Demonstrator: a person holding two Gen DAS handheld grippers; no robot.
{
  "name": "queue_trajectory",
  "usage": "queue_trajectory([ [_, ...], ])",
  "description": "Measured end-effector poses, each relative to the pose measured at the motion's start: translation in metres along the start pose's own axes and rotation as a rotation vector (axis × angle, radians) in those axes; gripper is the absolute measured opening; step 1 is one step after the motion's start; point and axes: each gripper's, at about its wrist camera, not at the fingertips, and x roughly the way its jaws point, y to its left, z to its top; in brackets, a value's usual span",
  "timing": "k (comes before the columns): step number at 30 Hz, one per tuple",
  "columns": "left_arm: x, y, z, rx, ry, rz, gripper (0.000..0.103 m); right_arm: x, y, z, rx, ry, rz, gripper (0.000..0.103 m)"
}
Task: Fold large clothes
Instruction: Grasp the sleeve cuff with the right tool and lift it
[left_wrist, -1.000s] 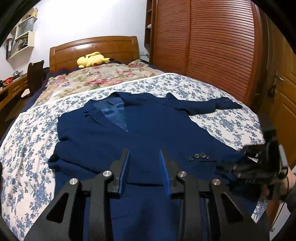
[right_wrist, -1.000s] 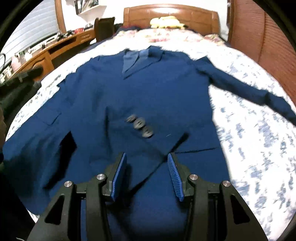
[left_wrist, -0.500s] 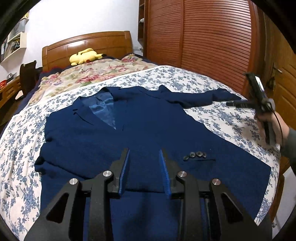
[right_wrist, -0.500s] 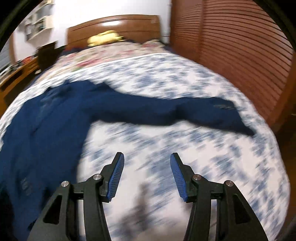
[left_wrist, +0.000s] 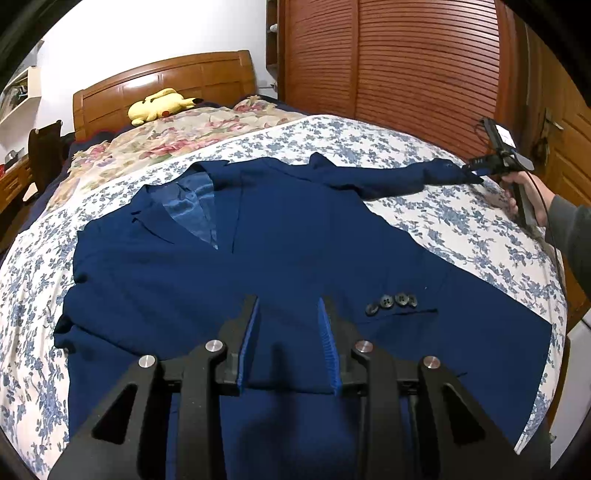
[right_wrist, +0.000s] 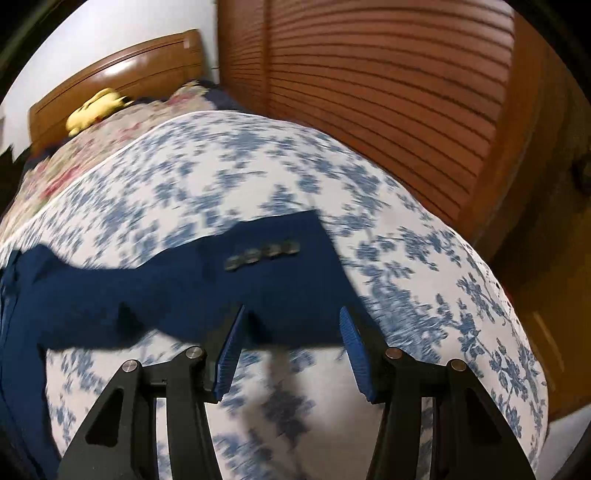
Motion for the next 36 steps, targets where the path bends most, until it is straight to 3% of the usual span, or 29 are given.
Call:
queue_trajectory([
  [10, 0.009, 0.000, 0.000, 0.016, 0.022, -0.006, 0.033, 0.039, -0.009, 0.016, 0.039, 0.066, -0.010, 0.056],
  [14, 0.010, 0.000, 0.000, 0.017, 0.023, -0.006, 0.033, 0.035, 0.009, 0.014, -0.021, 0.069, 0.010, 0.056],
  [15, 0.011, -0.001, 0.000, 0.016, 0.024, -0.005, 0.033, 0.034, 0.015, 0.012, -0.049, 0.072, 0.036, 0.047],
  [16, 0.011, 0.000, 0.000, 0.015, 0.026, -0.006, 0.033, 0.028, 0.021, 0.010, -0.081, 0.078, 0.061, 0.020],
  [17, 0.012, 0.001, 0.000, 0.012, 0.028, -0.010, 0.033, 0.027, 0.029, 0.007, -0.121, 0.093, 0.078, 0.007],
  [19, 0.013, 0.003, 0.000, 0.003, 0.034, -0.014, 0.033, 0.022, 0.045, 0.002, -0.191, 0.101, 0.099, 0.002],
  [25, 0.004, 0.005, 0.000, -0.001, 0.019, -0.009, 0.033, -0.034, 0.088, -0.003, -0.303, -0.003, 0.180, 0.001],
  [36, -0.030, 0.014, -0.005, 0.007, -0.033, 0.002, 0.033, -0.159, 0.124, -0.010, -0.398, -0.187, 0.211, 0.001],
])
